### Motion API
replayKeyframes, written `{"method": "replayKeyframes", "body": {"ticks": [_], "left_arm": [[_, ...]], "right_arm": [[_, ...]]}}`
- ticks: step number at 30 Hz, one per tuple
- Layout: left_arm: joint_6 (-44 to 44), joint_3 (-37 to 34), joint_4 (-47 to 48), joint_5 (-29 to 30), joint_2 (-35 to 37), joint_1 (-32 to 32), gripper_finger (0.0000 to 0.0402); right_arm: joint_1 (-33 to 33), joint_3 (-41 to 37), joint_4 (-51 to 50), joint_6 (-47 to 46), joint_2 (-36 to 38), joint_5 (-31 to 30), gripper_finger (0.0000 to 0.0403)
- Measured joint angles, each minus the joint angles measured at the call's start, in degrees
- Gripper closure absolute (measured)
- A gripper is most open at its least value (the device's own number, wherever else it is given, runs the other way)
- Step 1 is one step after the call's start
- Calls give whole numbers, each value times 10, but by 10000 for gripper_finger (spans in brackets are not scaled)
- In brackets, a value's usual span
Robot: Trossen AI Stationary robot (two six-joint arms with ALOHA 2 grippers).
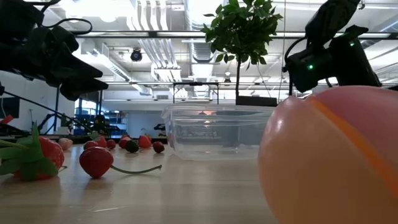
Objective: Pick and placing Produce into tupperware
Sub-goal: Put the red strawberry into the transparent bin
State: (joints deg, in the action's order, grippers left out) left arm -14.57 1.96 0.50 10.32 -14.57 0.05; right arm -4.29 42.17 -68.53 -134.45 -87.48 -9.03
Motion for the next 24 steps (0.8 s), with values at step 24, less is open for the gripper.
{"method": "replayKeyframes", "body": {"ticks": [24], "left_arm": [[0, 0, 0, 0, 0, 0, 164]], "right_arm": [[-7, -39, 49, 12, -8, -15, 235]]}}
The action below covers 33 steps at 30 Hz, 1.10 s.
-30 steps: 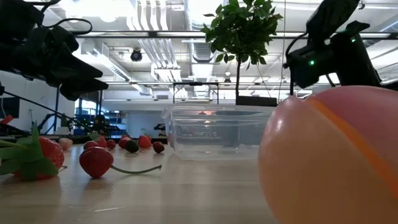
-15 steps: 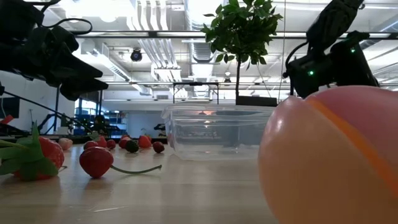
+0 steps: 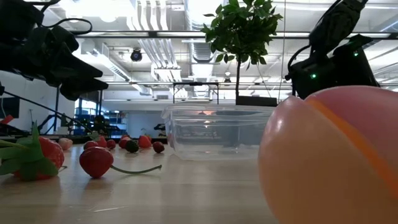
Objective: Pick and placing Produce into tupperware
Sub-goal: Put the red strawberry into the transparent bin
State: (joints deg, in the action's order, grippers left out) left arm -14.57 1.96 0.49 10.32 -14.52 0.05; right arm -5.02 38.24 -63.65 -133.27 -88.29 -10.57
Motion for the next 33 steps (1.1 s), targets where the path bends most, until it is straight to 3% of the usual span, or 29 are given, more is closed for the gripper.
{"method": "replayKeyframes", "body": {"ticks": [7, 16, 24, 28, 33], "left_arm": [[0, 0, 0, 0, -1, 0, 164], [0, 0, 0, 0, 0, 0, 164], [0, 0, 0, 0, -1, 0, 164], [0, 0, 0, 0, 0, 0, 164], [0, 0, 0, 0, 0, 0, 164]], "right_arm": [[0, -5, -3, 0, 0, 0, 283], [0, 0, 0, 40, 0, 0, 264], [4, 45, -2, 80, 11, 0, 276], [16, 85, 8, 152, 12, 0, 270], [51, 157, 61, 308, 12, 4, 268]]}}
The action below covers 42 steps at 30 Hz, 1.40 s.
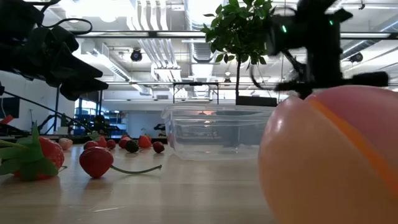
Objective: Pick and placing Produce into tupperware
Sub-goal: Put the red strawberry into the transparent bin
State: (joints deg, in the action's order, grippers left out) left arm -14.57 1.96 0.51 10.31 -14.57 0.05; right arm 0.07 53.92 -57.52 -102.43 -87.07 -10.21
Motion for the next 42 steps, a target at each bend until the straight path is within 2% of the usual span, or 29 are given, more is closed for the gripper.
{"method": "replayKeyframes", "body": {"ticks": [5, 9, 16, 28, 32, 35, 38, 42], "left_arm": [[0, 0, 0, 0, 0, 0, 164], [0, 0, 0, 0, 0, 0, 164], [0, 0, 0, 0, 0, 0, 164], [0, 0, 0, 0, 0, 0, 164], [0, 0, 0, 0, 0, 0, 164], [0, 0, 0, 0, 0, 0, 164], [0, 0, 0, 0, 0, 0, 164], [0, 0, 0, 0, 0, 0, 164]], "right_arm": [[49, 85, 14, 77, 0, -7, 274], [93, 146, 14, 87, 0, -56, 273], [141, 204, 14, 131, 0, -89, 274], [176, 209, 39, 267, -5, -61, 271], [179, 209, 117, 400, -21, -54, 271], [179, 209, 193, 535, -44, -14, 269], [177, 209, 238, 616, -80, 1, 269], [161, 210, 224, 606, -129, 1, 269]]}}
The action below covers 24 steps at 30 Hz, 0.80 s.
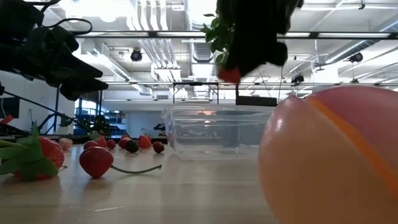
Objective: Pick and placing Produce into tupperware
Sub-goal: Put the red strawberry into the transparent bin, then put the orange carrot into the transparent bin
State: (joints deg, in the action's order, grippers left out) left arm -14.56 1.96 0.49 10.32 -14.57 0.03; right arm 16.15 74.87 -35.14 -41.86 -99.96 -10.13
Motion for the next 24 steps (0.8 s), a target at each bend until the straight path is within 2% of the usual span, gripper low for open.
{"method": "replayKeyframes", "body": {"ticks": [11, 24], "left_arm": [[0, 0, 0, 0, 1, 0, 164], [0, 0, 0, 0, 0, 0, 164]], "right_arm": [[-55, 7, 15, -80, -69, -1, 264], [-69, 62, -15, -102, -67, 0, 173]]}}
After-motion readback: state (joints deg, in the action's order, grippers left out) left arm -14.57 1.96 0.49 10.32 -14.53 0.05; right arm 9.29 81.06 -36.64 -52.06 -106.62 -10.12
